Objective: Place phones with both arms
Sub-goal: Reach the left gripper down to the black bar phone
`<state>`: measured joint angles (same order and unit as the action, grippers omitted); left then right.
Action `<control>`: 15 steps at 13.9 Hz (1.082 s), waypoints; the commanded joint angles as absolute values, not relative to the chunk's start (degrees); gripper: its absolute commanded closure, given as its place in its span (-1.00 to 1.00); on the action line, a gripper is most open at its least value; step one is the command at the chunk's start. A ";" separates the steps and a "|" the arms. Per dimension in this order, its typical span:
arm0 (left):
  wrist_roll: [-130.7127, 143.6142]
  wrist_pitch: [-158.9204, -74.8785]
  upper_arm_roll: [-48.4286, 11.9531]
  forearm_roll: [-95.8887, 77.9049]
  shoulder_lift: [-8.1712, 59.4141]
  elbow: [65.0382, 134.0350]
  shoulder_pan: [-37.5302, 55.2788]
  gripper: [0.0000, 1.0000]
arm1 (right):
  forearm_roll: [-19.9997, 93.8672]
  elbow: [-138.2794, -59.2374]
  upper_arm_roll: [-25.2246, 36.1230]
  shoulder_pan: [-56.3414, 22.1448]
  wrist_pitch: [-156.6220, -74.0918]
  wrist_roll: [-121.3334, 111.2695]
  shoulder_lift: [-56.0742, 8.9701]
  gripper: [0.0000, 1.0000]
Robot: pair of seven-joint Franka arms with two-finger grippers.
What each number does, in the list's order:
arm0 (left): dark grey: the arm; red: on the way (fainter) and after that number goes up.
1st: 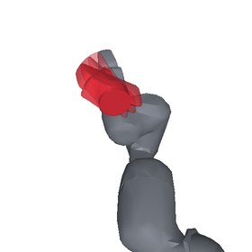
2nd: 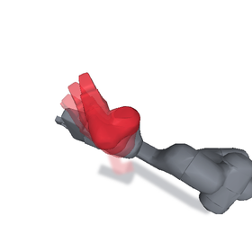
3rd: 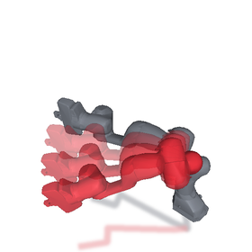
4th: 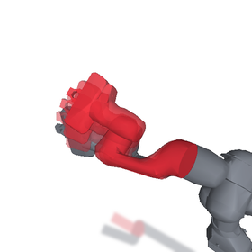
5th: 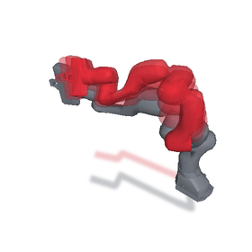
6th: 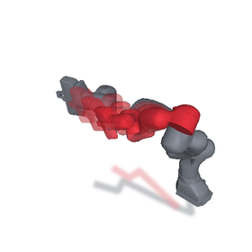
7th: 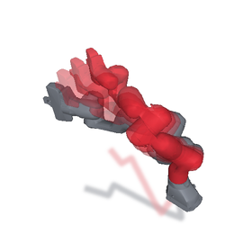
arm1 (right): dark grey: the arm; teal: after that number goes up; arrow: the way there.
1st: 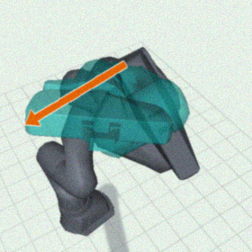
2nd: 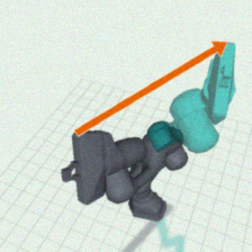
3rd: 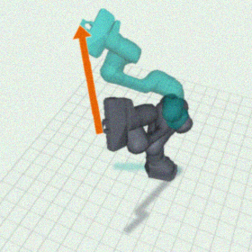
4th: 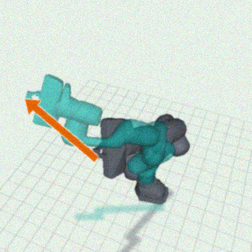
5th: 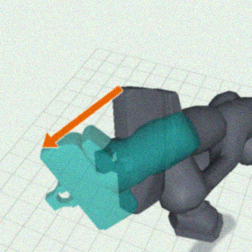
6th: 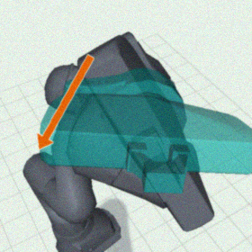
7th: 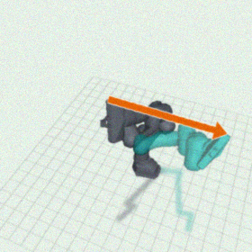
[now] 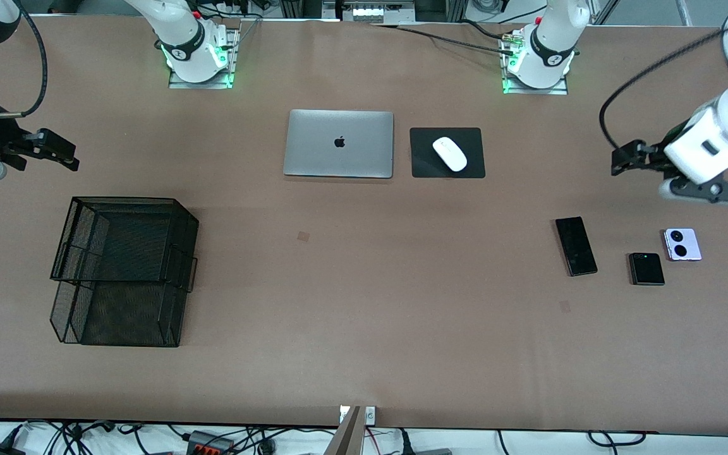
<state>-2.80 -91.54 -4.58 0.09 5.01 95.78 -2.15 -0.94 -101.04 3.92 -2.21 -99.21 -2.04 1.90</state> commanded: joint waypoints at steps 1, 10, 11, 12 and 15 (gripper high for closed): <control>-3.43 -95.77 -4.22 1.66 9.39 97.19 -2.72 -1.00 | -1.58 -100.28 3.78 -2.11 -99.05 -2.55 1.76 -1.00; 0.88 -130.58 -3.96 6.06 23.98 110.65 -7.46 -1.00 | -1.58 -100.28 3.69 -2.11 -99.23 -2.64 1.58 -1.00; 0.88 -132.52 -3.96 6.06 25.65 110.83 -7.82 -1.00 | -1.58 -100.28 3.78 -2.11 -99.23 -2.64 1.58 -1.00; 0.97 -134.63 -4.04 6.06 26.80 111.61 -7.91 -1.00 | -1.58 -100.28 3.69 -2.11 -99.32 -2.64 1.58 -1.00; 2.72 -144.37 -4.04 6.06 29.35 116.26 -8.09 -1.00 | -1.58 -100.11 3.78 -2.02 -99.32 -2.64 1.58 -1.00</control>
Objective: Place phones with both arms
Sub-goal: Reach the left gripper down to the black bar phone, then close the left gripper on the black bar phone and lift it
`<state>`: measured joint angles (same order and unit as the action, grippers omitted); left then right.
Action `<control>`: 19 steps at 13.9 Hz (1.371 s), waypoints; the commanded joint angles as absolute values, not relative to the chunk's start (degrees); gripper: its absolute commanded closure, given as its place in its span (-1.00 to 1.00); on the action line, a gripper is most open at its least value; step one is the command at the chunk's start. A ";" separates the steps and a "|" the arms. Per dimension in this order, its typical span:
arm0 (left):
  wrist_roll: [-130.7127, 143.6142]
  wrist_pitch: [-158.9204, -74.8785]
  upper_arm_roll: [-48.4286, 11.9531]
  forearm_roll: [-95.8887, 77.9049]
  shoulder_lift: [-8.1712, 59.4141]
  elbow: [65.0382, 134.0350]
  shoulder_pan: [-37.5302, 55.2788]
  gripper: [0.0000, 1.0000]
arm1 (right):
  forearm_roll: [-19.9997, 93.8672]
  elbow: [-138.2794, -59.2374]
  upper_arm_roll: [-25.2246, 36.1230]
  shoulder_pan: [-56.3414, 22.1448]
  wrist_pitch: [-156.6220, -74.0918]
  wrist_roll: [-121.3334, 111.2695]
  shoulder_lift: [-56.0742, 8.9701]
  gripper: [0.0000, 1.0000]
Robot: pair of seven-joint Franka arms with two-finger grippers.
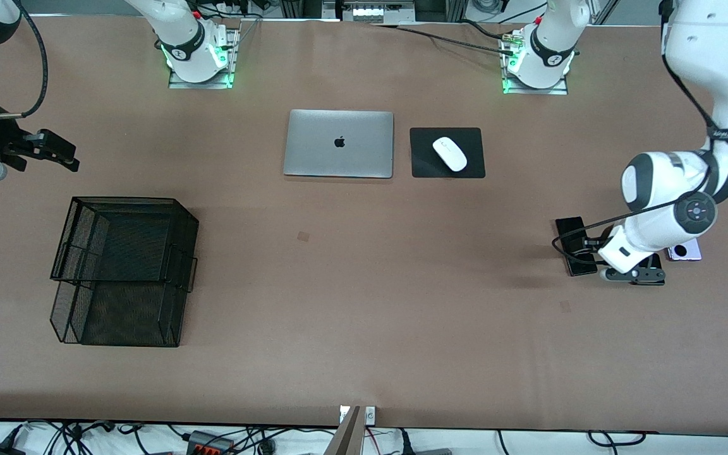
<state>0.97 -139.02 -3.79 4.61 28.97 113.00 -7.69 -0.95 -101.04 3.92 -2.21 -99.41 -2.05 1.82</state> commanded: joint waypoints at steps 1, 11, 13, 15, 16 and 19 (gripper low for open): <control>2.81 -145.54 -4.04 6.06 29.79 116.89 -8.09 -1.00 | -1.58 -100.11 3.78 -2.02 -99.23 -2.64 1.58 -1.00; 4.13 -145.73 -4.39 5.98 31.82 116.54 -9.58 0.24 | -1.49 -98.88 3.69 -2.02 -99.05 -2.55 0.36 -1.00; 4.39 -145.46 -4.74 5.98 31.38 115.67 -9.49 0.32 | -1.41 -97.39 3.78 -1.76 -98.70 -2.81 -1.05 -1.00; 4.22 -142.41 -5.01 5.98 29.63 113.83 -8.97 0.33 | -1.32 -97.30 3.78 -1.93 -98.70 -2.55 -1.84 -1.00; 4.13 -138.55 -5.44 5.98 28.75 111.73 -8.79 0.34 | -0.97 -97.29 3.69 -2.11 -98.79 -2.37 -2.02 -1.00; 4.04 -125.98 -8.43 6.06 28.65 102.68 -8.62 0.35 | -0.70 -97.21 3.60 -2.20 -99.67 -2.20 -2.98 -1.00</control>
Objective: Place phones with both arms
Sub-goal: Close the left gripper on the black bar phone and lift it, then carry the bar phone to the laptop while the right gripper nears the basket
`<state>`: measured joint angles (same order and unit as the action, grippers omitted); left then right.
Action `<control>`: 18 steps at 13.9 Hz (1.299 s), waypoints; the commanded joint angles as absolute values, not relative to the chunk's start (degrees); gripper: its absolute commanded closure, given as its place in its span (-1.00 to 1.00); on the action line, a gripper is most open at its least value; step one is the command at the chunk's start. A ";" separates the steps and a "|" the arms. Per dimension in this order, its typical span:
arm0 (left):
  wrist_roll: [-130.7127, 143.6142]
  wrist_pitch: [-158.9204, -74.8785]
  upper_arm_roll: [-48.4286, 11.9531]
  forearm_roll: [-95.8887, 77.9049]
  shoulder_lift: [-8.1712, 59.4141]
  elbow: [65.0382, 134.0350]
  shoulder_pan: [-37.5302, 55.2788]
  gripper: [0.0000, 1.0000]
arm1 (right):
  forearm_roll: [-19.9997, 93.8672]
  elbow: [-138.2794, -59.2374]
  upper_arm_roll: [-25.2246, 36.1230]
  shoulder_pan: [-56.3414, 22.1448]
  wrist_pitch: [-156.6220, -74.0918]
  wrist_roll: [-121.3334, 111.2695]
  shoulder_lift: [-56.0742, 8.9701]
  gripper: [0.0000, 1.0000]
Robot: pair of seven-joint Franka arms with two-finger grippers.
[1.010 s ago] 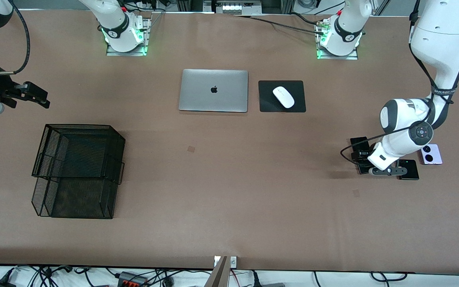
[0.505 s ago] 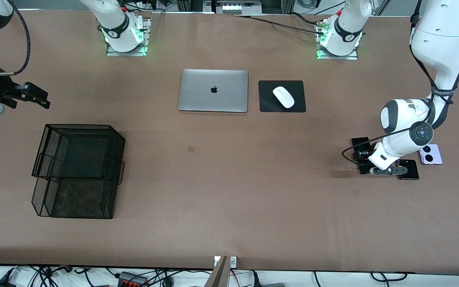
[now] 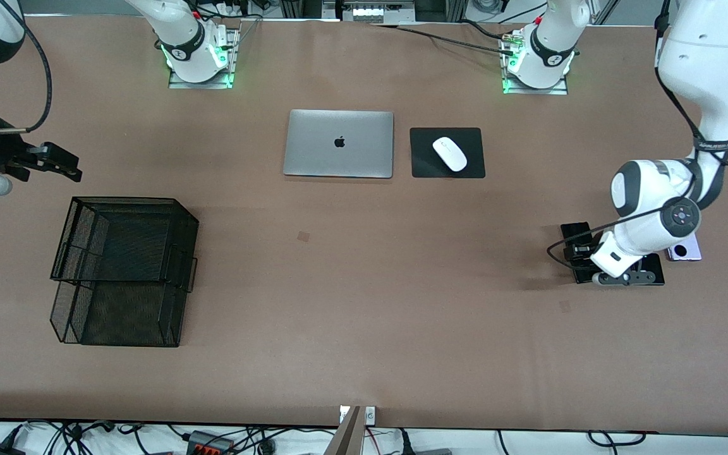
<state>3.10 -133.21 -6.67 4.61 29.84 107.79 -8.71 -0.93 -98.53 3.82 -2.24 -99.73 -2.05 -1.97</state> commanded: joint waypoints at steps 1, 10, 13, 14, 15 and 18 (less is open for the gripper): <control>4.13 -123.34 -9.92 6.06 28.74 100.31 -8.61 0.35 | -0.70 -97.21 3.60 -2.28 -99.93 -2.11 -3.16 -1.00; 18.87 -115.84 -14.50 5.89 32.51 87.12 8.15 0.38 | -0.88 -97.12 3.69 -2.55 -100.46 -1.85 -3.60 -1.00; 26.35 -116.54 -14.50 5.36 37.95 82.02 13.00 0.38 | -0.88 -97.12 3.69 -2.55 -100.28 -2.20 -3.60 -1.00; 28.28 -116.72 -14.50 5.27 39.80 80.00 14.49 0.38 | -0.79 -97.12 3.69 -2.55 -100.28 -2.28 -3.60 -1.00; 31.61 -116.81 -14.41 5.45 42.08 77.20 16.76 0.38 | -0.79 -97.21 3.69 -2.64 -100.28 -2.29 -3.69 -1.00; 38.12 -119.86 -13.80 5.45 48.59 70.76 22.22 0.39 | -0.79 -97.21 3.60 -3.60 -100.28 -2.46 -5.26 -1.00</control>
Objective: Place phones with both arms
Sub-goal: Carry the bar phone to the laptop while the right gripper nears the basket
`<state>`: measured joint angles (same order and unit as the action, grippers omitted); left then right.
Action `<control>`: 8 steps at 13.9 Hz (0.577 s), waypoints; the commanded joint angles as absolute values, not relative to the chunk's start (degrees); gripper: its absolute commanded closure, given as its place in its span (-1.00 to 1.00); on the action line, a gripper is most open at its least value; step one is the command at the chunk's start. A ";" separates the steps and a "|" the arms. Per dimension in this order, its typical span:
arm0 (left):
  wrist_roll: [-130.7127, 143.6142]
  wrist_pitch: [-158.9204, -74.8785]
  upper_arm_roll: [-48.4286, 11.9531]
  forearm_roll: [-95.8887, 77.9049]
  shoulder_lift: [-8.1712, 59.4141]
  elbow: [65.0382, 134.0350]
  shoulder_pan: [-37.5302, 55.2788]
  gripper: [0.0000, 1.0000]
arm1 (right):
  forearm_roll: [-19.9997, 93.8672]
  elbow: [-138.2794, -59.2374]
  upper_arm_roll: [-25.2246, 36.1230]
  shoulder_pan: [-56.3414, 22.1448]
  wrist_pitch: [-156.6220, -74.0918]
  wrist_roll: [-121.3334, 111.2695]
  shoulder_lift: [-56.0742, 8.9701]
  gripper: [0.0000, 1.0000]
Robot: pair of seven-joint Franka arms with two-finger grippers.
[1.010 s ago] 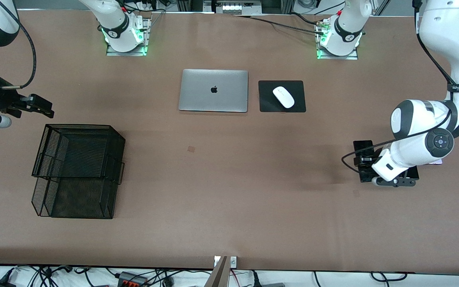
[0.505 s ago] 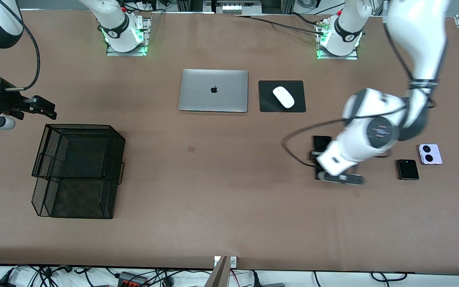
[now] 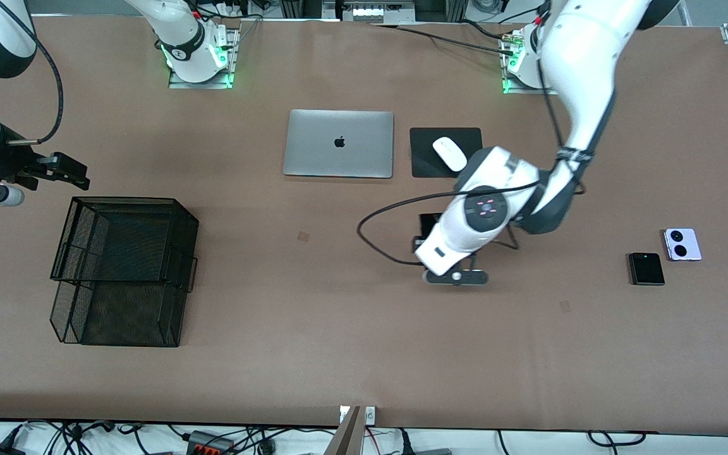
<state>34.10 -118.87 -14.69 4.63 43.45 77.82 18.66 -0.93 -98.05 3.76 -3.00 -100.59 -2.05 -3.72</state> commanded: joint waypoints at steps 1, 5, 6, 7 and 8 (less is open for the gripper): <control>39.10 -122.23 -13.89 5.36 49.47 70.75 22.85 0.39 | -0.70 -97.21 3.52 -4.47 -100.54 -2.55 -6.32 -1.00; 39.37 -126.73 -13.97 5.19 53.42 70.76 27.06 0.39 | 3.32 -97.12 3.52 -5.71 -102.57 -2.55 -10.19 -1.00; 39.37 -129.09 -14.06 5.10 54.05 70.75 28.46 0.39 | 4.04 -97.12 3.52 -5.97 -102.74 -2.55 -10.63 -1.00; 39.64 -130.68 -14.06 5.01 54.75 71.10 29.69 0.38 | 3.87 -97.12 3.52 -6.76 -103.27 -2.64 -10.81 -1.00; 39.81 -131.30 -14.06 5.01 55.45 71.28 30.58 0.38 | 3.61 -97.03 3.52 -7.72 -103.36 -2.64 -10.81 -1.00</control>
